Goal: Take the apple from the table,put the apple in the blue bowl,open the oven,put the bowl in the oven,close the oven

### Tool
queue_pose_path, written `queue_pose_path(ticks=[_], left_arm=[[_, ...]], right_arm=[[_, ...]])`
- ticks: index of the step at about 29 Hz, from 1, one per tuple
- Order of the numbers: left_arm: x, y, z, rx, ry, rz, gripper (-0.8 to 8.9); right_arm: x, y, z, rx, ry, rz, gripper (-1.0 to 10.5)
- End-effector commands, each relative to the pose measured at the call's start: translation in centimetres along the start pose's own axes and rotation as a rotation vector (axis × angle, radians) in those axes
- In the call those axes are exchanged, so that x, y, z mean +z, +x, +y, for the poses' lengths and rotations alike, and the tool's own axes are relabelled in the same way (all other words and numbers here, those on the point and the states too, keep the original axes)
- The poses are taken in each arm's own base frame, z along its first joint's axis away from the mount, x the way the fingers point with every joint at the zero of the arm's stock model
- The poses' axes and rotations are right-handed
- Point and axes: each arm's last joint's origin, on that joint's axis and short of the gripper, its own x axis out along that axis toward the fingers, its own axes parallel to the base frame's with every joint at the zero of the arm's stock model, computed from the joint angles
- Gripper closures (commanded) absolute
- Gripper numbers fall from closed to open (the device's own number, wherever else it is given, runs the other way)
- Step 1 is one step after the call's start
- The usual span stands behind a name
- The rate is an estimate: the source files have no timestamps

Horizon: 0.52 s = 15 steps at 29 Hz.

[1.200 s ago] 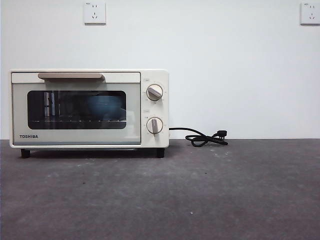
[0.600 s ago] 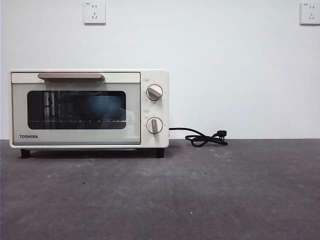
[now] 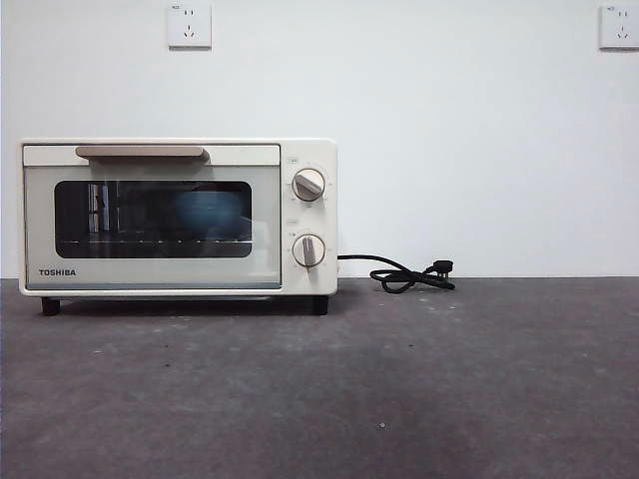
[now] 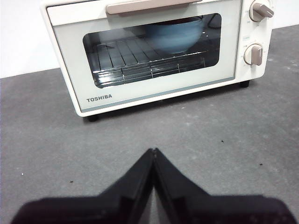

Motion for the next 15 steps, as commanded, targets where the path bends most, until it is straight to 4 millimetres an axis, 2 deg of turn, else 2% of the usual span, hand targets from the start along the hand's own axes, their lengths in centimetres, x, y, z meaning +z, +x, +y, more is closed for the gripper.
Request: queue_pose_path(ticks=[1,7,10,15], left_arm=[[-0.3,0.1,0.0,0.0,-0.008,0.008,8.17],[-0.3,0.1,0.0,0.0,-0.008,0.009,8.17],[-0.3,0.1,0.0,0.0,-0.008,0.009,8.17],[-0.3,0.1,0.0,0.0,-0.008,0.009,8.17]], right_arm=[[-4.0,1.7,-0.2,-0.053,-0.019,-0.031,9.5],[-10.8,3.0,-0.6,-0.193,-0.016,-0.012,9.5],[-13.4,3.4,-0.7,-0.21,-0.011,0.019,9.5],[-15.8,3.7,-0.7,-0.225,-0.007,0.034,9.5]])
